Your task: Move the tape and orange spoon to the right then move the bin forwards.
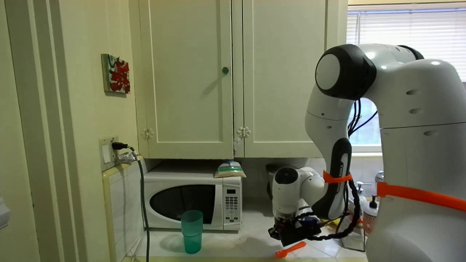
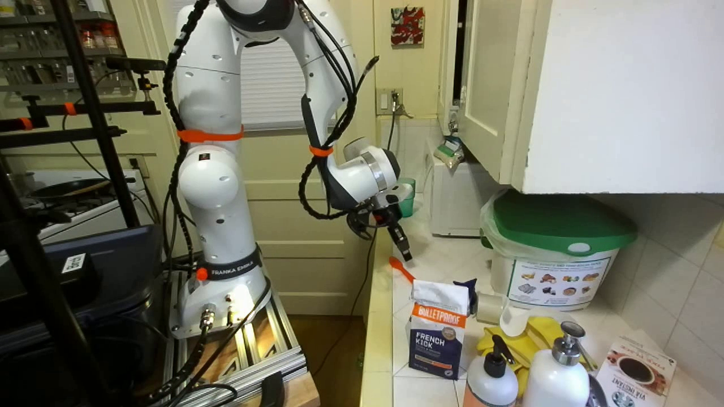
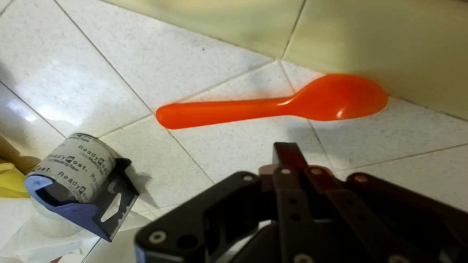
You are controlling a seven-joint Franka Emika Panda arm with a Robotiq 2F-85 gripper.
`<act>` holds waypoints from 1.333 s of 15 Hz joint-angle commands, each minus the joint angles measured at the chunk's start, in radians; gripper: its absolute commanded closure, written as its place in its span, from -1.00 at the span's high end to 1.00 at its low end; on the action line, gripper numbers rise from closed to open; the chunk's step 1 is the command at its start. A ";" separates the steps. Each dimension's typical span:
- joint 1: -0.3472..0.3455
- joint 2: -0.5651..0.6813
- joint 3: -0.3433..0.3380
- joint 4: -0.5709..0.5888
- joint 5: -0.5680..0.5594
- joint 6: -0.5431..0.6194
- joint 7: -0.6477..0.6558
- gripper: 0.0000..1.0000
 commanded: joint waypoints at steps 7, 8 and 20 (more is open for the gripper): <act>-0.014 0.045 0.008 -0.008 0.034 0.036 0.204 0.43; -0.018 0.060 0.008 0.002 0.034 0.042 0.229 0.56; -0.046 0.183 0.004 0.102 0.032 0.070 0.418 0.70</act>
